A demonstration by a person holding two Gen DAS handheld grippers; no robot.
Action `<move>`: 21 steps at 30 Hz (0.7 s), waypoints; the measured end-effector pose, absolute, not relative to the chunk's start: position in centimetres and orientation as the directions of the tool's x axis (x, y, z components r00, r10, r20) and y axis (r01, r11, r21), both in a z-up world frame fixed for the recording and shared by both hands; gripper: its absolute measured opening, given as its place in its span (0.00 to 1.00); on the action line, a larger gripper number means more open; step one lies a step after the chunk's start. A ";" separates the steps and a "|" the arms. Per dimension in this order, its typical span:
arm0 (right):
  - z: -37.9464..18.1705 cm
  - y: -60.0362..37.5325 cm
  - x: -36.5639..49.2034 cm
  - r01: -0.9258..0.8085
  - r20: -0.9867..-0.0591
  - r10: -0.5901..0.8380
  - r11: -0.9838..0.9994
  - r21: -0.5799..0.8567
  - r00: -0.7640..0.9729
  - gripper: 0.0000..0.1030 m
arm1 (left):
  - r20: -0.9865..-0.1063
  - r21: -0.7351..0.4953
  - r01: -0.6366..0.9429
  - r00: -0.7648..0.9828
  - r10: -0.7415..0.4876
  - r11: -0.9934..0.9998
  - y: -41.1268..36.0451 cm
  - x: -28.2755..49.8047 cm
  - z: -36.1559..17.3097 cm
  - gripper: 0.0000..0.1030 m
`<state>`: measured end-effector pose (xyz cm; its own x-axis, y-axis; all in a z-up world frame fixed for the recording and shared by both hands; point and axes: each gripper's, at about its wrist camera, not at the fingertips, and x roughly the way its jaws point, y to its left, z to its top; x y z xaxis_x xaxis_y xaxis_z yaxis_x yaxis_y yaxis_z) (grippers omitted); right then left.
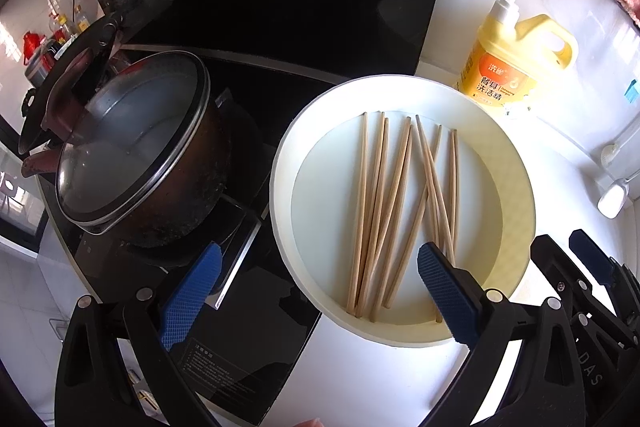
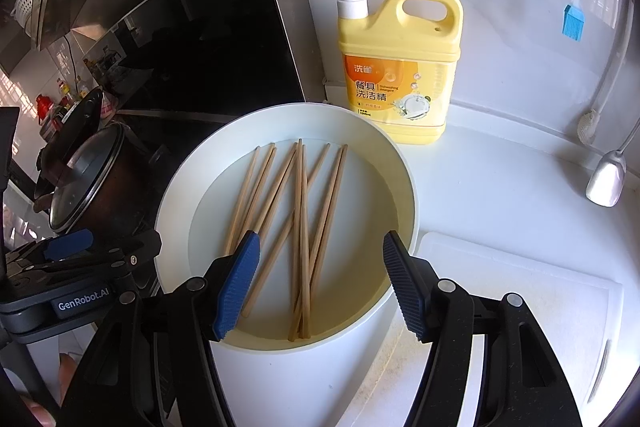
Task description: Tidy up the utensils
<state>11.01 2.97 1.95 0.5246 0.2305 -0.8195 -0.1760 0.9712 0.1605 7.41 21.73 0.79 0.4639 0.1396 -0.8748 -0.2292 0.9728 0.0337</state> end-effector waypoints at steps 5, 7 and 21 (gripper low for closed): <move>1.9 3.0 11.0 -0.175 -0.820 0.229 0.972 0.160 0.525 0.60 | -0.875 0.036 -0.224 0.465 0.139 0.974 21.7 7.3 0.7 0.94; 1.9 3.1 11.0 -0.175 -0.820 0.229 0.972 0.159 0.525 0.60 | -0.870 0.042 -0.218 0.471 0.143 0.975 21.5 7.2 0.8 0.94; 2.0 3.1 11.0 -0.174 -0.819 0.228 0.972 0.158 0.526 0.60 | -0.871 0.061 -0.216 0.465 0.158 0.974 21.6 7.5 0.6 0.94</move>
